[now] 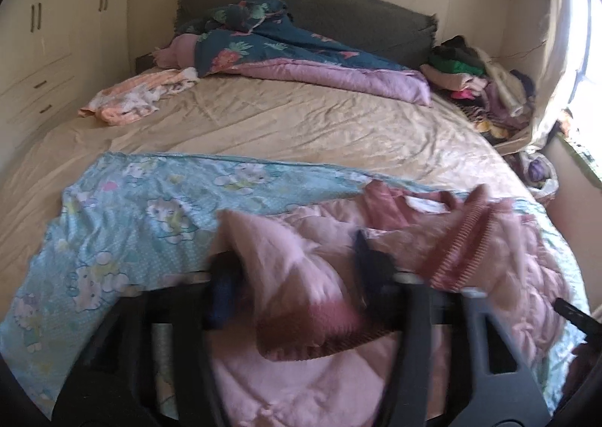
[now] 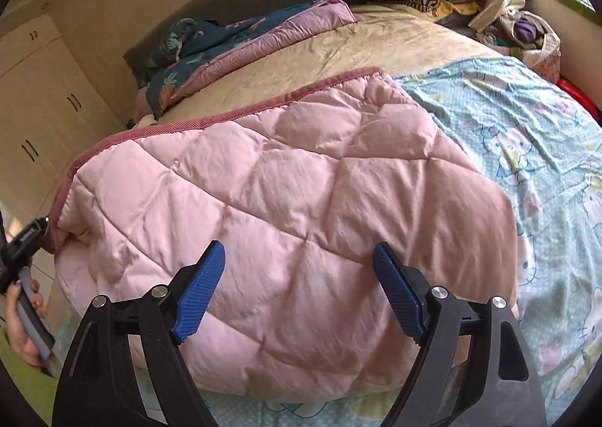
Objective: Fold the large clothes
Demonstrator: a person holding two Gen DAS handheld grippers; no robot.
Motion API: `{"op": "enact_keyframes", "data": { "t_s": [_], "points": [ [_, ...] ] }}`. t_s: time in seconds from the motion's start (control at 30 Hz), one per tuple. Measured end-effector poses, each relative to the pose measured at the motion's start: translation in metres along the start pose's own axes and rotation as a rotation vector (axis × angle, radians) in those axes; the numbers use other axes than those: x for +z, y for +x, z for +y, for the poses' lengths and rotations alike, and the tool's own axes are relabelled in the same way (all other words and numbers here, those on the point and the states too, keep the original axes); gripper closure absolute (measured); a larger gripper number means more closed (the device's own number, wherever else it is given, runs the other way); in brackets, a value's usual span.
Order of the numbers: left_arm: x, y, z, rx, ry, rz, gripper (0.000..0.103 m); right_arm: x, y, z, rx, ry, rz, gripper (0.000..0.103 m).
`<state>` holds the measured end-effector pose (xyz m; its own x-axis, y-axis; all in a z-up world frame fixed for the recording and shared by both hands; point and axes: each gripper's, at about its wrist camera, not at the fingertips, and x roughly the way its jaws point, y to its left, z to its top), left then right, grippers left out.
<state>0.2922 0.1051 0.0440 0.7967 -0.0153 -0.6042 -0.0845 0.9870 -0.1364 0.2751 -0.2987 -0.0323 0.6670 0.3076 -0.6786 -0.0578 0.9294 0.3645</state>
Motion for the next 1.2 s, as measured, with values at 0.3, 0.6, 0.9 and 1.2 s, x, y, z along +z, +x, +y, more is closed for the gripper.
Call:
{"op": "enact_keyframes", "data": {
  "t_s": [0.3,0.6,0.9,1.2],
  "points": [
    [-0.012,-0.014,0.005,0.112,0.093,-0.05,0.009,0.012,-0.023,-0.026,-0.116,-0.083,-0.063,0.015],
    [-0.074,0.014,0.051,-0.02,-0.008,0.119,0.009,0.004,-0.021,-0.07,-0.189,-0.125,-0.015,0.015],
    [-0.105,0.026,0.053,-0.164,-0.115,0.148,0.049,-0.004,0.004,-0.074,-0.11,-0.127,0.05,0.052],
    [-0.044,0.02,0.028,-0.088,-0.067,0.036,0.085,0.032,-0.024,-0.057,-0.072,-0.034,-0.131,0.087]
  ]
}}
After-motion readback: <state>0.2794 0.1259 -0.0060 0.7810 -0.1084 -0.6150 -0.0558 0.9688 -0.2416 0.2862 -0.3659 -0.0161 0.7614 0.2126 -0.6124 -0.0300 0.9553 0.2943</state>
